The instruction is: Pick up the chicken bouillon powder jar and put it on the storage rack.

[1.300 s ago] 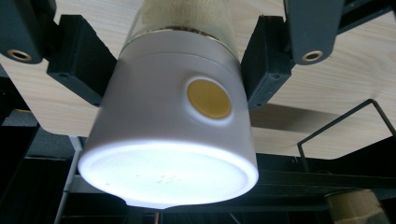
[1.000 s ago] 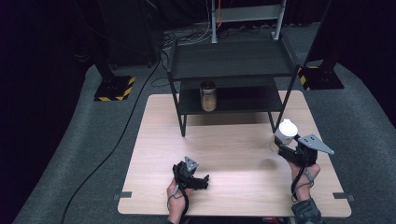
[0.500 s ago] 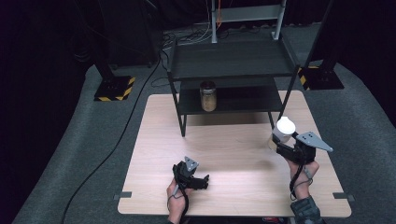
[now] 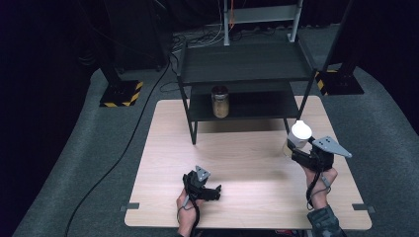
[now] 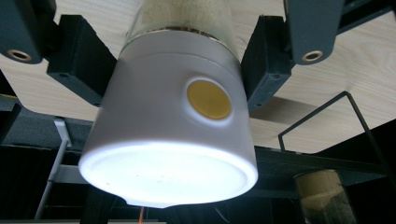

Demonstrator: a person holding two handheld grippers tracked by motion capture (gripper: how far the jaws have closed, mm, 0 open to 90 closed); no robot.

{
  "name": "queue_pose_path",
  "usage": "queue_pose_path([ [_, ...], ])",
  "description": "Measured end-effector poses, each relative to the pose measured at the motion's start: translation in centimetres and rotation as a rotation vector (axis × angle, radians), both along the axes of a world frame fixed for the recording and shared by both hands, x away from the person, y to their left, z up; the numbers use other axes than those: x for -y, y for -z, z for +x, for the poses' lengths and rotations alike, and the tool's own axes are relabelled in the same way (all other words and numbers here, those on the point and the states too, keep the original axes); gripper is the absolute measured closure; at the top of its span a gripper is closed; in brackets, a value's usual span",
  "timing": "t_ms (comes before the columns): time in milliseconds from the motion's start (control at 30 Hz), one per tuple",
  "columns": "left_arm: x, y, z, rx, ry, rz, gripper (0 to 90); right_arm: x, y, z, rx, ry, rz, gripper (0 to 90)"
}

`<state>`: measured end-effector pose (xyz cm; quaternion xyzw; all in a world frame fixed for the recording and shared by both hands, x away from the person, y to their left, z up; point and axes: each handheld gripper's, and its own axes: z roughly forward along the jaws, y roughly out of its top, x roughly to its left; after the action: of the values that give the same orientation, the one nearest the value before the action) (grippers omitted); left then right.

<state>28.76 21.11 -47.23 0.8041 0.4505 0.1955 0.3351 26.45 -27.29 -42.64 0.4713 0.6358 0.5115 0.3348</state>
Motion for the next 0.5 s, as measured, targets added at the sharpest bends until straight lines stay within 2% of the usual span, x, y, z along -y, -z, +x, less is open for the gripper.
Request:
queue_pose_path([
  [500,0.05,0.03,-0.07,0.002,-0.002,-0.001,0.2,-0.13,-0.69,0.3,0.005,-0.003,-0.007,29.6],
])
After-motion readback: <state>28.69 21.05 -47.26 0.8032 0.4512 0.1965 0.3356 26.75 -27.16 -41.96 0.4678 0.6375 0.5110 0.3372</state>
